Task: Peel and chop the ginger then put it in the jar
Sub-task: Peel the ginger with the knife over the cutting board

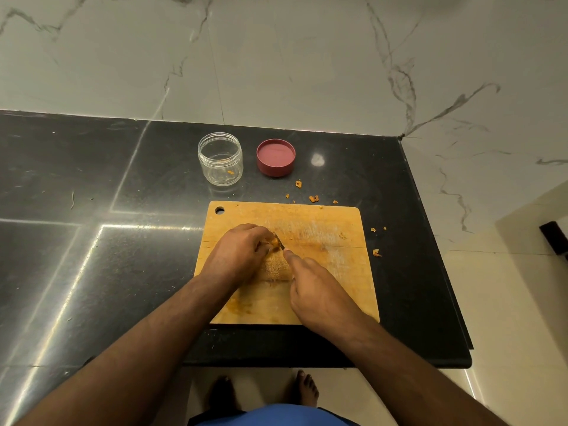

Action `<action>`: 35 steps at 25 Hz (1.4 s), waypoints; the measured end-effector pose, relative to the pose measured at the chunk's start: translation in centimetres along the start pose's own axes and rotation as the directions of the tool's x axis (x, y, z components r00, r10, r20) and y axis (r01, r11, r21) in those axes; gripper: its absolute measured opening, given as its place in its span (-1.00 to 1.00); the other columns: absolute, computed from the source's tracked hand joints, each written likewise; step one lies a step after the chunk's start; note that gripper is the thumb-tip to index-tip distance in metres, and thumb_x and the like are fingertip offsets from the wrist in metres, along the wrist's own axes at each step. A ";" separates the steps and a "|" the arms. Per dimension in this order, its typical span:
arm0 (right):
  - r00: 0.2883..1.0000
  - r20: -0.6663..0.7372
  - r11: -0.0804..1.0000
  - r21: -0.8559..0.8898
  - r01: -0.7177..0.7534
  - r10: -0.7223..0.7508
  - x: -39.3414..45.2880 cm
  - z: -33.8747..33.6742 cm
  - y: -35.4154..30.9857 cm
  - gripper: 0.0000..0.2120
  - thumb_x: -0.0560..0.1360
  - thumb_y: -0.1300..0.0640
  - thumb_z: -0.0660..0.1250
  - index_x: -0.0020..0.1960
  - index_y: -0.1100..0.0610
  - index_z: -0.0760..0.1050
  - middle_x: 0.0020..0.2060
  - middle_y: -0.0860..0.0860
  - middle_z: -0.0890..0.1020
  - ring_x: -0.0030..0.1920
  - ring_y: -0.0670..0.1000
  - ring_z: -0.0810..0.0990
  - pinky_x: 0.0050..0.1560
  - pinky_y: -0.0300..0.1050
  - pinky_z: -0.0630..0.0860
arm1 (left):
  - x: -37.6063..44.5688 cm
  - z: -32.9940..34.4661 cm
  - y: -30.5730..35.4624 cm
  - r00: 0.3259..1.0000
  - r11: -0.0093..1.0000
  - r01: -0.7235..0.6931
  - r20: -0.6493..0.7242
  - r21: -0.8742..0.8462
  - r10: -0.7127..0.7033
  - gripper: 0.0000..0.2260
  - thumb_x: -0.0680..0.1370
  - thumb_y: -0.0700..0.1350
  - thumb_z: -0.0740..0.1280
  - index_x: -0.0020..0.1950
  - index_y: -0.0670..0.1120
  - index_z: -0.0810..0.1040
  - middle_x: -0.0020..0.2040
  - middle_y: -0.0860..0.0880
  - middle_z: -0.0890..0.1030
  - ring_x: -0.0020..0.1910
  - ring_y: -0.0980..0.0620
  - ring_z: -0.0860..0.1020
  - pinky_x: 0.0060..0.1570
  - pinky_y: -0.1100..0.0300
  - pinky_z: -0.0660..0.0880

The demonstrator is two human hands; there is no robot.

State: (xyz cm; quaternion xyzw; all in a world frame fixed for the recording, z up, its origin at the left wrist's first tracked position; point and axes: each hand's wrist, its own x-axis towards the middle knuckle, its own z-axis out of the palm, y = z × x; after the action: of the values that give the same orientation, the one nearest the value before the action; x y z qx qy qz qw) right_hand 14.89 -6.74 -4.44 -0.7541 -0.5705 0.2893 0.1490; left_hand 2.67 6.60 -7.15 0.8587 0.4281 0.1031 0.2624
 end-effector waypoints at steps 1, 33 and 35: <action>1.000 -0.007 1.000 0.008 -0.007 0.007 -0.2 0.2 -0.1 -0.48 0.65 0.13 0.03 0.59 -0.05 0.04 0.31 0.01 0.42 0.22 0.03 0.46 0.22 -0.03 0.47 | 0.0 0.0 0.0 1.000 1.000 0.009 -0.004 0.007 -0.009 -0.75 0.60 -0.06 0.35 0.28 0.01 0.61 0.23 0.02 0.61 0.14 0.04 0.55 0.13 0.11 0.54; 0.993 -0.083 0.997 -0.004 -0.081 0.080 -1.9 1.2 -2.0 -0.44 0.65 0.14 0.06 0.60 -0.06 -0.04 0.18 -0.02 0.40 -0.01 -0.05 0.47 -0.08 -0.15 0.45 | 0.0 0.4 0.0 0.998 0.999 0.042 -0.038 -0.015 -0.043 -0.73 0.59 -0.02 0.37 0.27 0.00 0.61 0.18 0.02 0.61 0.09 0.06 0.53 0.02 0.19 0.49; 0.991 -0.106 0.997 0.008 -0.081 0.081 -1.9 1.2 -1.9 -0.45 0.66 0.13 0.05 0.60 -0.06 -0.01 0.16 -0.03 0.41 -0.04 -0.08 0.47 -0.10 -0.17 0.45 | 0.0 0.4 0.0 0.999 0.999 0.042 -0.033 -0.014 -0.043 -0.73 0.59 -0.02 0.36 0.28 -0.01 0.61 0.18 0.02 0.60 0.10 0.06 0.53 0.01 0.20 0.48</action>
State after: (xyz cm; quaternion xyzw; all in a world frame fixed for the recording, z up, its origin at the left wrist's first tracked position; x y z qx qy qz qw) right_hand 12.35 -8.12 -3.79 -0.7907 -0.5301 0.2556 0.1689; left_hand 2.84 6.46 -7.44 0.8458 0.4499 0.1146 0.2629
